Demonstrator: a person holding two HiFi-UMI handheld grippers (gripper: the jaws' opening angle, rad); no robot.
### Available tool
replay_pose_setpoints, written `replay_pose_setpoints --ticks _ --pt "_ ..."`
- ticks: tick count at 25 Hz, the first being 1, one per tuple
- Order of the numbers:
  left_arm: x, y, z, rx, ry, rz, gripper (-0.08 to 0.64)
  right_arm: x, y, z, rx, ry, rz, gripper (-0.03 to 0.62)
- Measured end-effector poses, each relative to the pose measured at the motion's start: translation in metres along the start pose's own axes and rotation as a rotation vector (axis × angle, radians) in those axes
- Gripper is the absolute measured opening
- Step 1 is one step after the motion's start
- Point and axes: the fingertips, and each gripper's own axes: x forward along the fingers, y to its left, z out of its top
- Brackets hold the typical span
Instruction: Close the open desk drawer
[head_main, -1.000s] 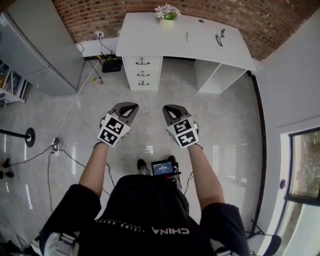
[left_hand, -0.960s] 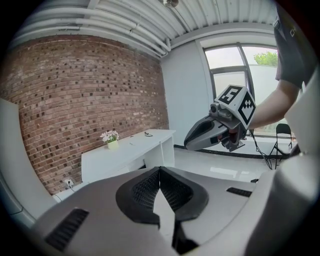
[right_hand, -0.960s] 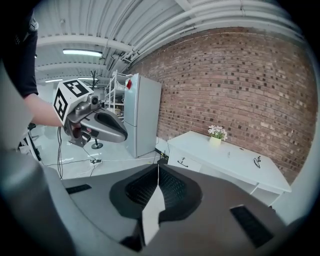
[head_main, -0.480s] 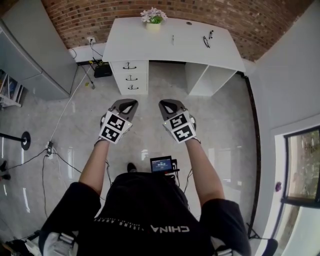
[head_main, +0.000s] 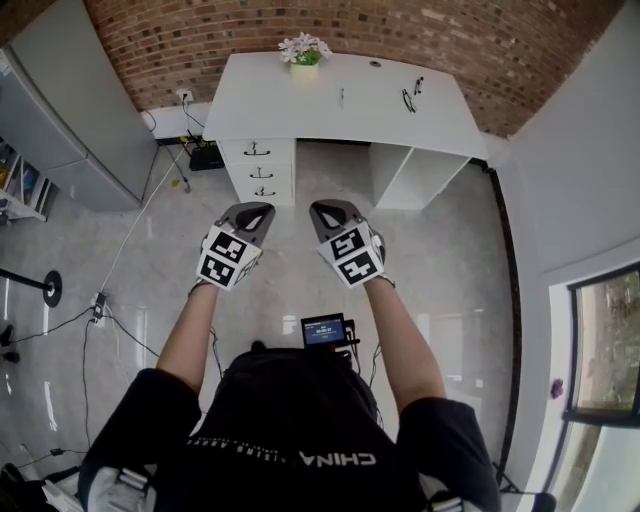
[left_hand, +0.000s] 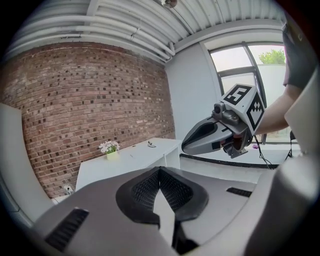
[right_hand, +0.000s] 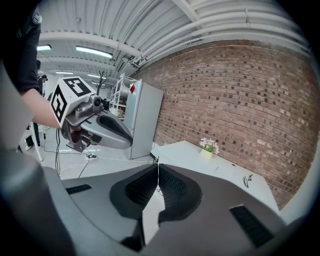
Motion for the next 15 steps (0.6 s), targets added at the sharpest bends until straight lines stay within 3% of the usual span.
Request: replay_pose_setpoints --ticks 15 --pt "0.002 -0.018 -0.010 0.015 0.026 -0.026 0.012 -0.008 0.006 -0.009 0.002 0.014 -0.005 0.017"
